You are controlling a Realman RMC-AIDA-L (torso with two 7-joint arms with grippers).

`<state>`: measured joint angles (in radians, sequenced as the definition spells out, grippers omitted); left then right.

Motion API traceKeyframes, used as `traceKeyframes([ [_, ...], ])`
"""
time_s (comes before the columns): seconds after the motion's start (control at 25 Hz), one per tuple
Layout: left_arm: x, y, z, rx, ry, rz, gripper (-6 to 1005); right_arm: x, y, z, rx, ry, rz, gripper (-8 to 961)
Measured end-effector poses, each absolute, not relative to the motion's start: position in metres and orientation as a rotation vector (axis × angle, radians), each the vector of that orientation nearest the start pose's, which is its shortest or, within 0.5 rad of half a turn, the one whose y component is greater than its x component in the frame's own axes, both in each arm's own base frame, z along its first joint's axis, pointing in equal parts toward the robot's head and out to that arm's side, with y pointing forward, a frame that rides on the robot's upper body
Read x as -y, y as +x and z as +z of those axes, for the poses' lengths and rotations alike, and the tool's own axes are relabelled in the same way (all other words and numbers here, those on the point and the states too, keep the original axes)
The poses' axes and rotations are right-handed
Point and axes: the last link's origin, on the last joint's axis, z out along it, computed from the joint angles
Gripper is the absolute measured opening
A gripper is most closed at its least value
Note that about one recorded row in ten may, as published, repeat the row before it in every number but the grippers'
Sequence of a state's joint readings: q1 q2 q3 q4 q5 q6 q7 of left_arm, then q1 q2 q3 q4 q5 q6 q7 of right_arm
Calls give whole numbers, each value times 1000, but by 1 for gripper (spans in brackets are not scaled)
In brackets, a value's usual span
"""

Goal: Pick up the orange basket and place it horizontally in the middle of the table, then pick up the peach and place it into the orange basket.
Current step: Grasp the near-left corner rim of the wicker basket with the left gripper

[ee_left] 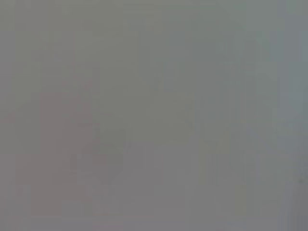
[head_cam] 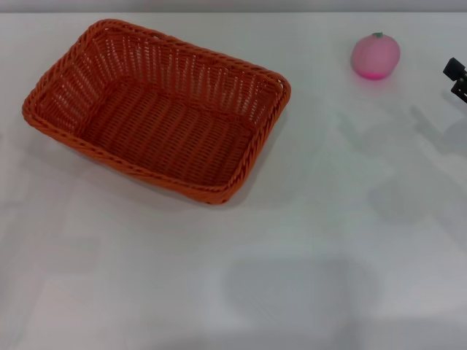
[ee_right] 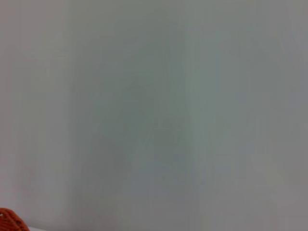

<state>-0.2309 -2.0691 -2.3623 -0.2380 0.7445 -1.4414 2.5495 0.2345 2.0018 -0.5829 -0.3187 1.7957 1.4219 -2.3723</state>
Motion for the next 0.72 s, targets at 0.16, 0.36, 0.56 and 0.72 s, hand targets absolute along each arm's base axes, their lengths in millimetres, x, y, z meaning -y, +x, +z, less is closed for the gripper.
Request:
traceKeyframes([
  [0.16, -270, -366, 61, 534, -1492, -943, 675, -266, 375, 53, -574, -1894, 802, 750],
  [0.36, -270, -366, 61, 536, -1492, -945, 675, -267, 375, 53, -571, -1895, 804, 749],
  [0.56, -271, -365, 62, 556, -1502, -969, 674, -267, 375, 53, -571, -1895, 806, 749],
  [0.72, -280, -362, 80, 615, -1595, -1005, 674, -266, 375, 53, -572, -1895, 803, 749],
])
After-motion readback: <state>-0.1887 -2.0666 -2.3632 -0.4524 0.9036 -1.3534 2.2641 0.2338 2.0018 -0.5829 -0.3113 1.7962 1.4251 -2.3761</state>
